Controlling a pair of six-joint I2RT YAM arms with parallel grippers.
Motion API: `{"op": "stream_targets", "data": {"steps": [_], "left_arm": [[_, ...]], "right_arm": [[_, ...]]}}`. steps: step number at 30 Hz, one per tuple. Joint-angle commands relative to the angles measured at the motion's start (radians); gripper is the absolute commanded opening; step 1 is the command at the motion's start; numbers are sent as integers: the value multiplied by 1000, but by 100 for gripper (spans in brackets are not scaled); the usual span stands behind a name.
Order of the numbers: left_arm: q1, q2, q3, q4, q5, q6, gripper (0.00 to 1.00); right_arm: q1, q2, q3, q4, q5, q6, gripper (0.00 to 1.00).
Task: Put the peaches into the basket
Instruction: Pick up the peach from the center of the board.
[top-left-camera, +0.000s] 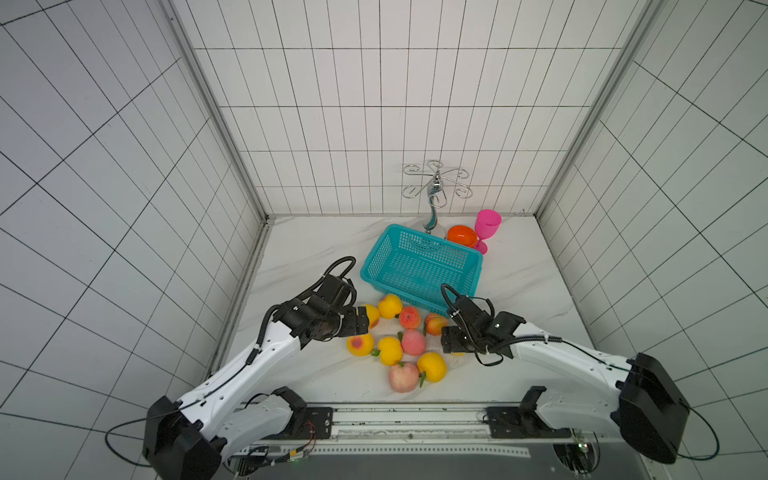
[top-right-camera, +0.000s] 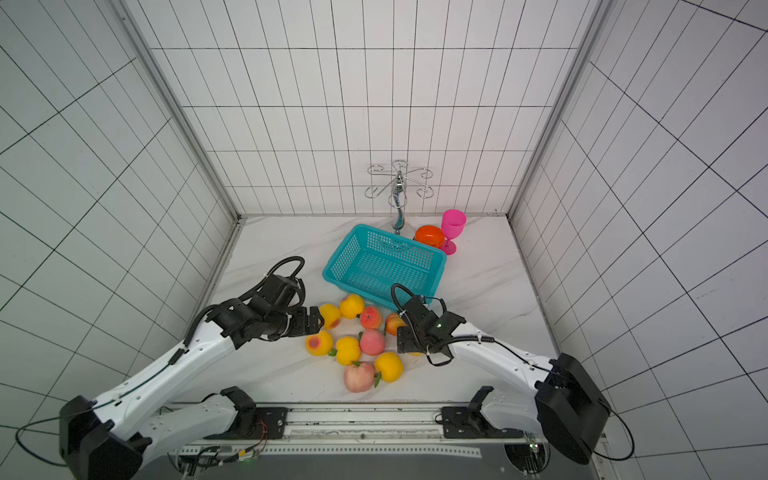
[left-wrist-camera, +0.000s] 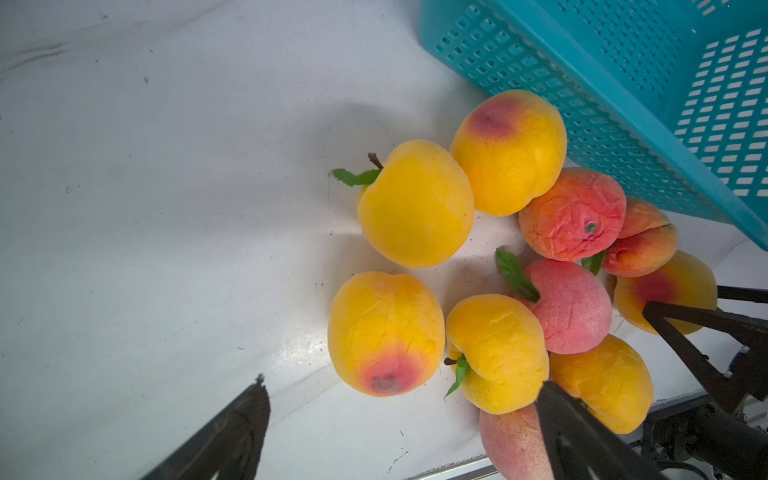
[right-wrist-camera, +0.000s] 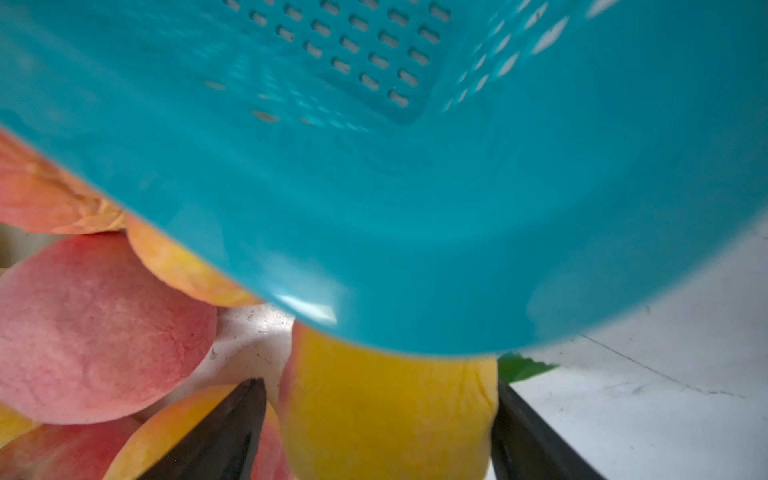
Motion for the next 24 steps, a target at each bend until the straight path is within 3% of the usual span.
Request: {"op": "stream_targets", "data": {"steps": [1, 8, 15, 24], "left_arm": [[6, -24, -3, -8, 3, 4, 98], [5, -40, -8, -8, 3, -6, 98], [5, -60, -9, -9, 9, -19, 98], [6, -92, -10, -9, 23, -19, 98]], "right_arm": [[17, -11, -29, -12, 31, 20, 82], [21, 10, -29, -9, 34, 9, 75], [32, -32, -34, -41, 49, 9, 55], [101, -106, 47, -204, 120, 39, 54]]}}
